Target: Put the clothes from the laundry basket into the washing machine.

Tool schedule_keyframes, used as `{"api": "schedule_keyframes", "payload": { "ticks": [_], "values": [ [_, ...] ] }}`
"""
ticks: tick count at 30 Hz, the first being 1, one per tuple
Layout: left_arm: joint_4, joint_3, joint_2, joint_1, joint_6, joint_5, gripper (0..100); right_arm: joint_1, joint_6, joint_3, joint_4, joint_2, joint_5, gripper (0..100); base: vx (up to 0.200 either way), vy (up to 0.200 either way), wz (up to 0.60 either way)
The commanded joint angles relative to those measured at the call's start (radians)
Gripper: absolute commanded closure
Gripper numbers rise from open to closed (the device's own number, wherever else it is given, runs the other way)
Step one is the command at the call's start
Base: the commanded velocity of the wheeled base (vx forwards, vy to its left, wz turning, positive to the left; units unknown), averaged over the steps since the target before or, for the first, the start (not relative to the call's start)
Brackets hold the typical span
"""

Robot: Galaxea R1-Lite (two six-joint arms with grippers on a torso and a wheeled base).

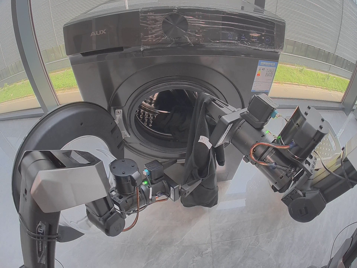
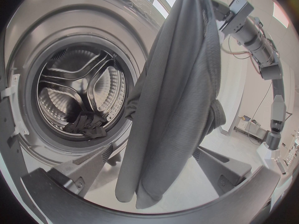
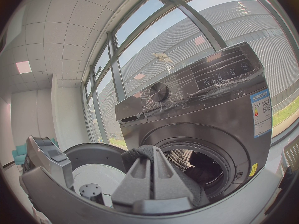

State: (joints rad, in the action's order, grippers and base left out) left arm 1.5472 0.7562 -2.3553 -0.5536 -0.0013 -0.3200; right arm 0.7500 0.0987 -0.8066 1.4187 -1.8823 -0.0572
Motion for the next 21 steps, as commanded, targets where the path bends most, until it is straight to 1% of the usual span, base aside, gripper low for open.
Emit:
{"api": "schedule_keyframes", "payload": {
  "ticks": [1,2,3,6,11,17,19,20,21],
  "values": [
    [0.001,0.091,-0.108,-0.002,0.001,0.009,0,0.009,0.003,0.015,0.003,0.0,-0.001,100,0.0,0.0,0.0],
    [0.001,0.091,-0.108,-0.002,0.001,0.009,0,0.009,0.003,0.015,0.003,0.0,-0.001,100,0.0,0.0,0.0],
    [0.001,0.111,-0.119,0.0,-0.005,0.01,0,0.009,0.003,0.017,0.006,0.0,0.0,100,0.0,0.0,0.0],
    [-0.003,0.169,-0.157,0.009,-0.005,0.015,0,0.012,0.003,0.018,0.011,-0.003,-0.001,100,0.0,0.0,0.0],
    [-0.003,0.242,-0.22,0.024,0.0,0.05,0,0.02,0.007,0.02,0.011,0.0,-0.003,100,0.0,0.0,0.0],
    [-0.001,0.249,-0.226,0.034,0.007,0.053,0,0.014,0.007,0.02,0.011,0.002,-0.003,100,0.0,0.0,0.0],
    [0.001,0.242,-0.216,0.035,0.015,0.053,0,0.006,0.007,0.02,0.011,0.0,-0.003,100,0.0,0.0,0.0],
    [0.001,0.232,-0.196,0.035,0.017,0.052,100,0.006,0.007,0.018,0.011,-0.001,-0.003,100,0.0,0.0,0.0],
    [-0.001,0.226,-0.186,0.034,0.014,0.05,100,0.006,0.007,0.018,0.011,-0.001,-0.003,100,0.0,0.0,0.0]
  ]
}}
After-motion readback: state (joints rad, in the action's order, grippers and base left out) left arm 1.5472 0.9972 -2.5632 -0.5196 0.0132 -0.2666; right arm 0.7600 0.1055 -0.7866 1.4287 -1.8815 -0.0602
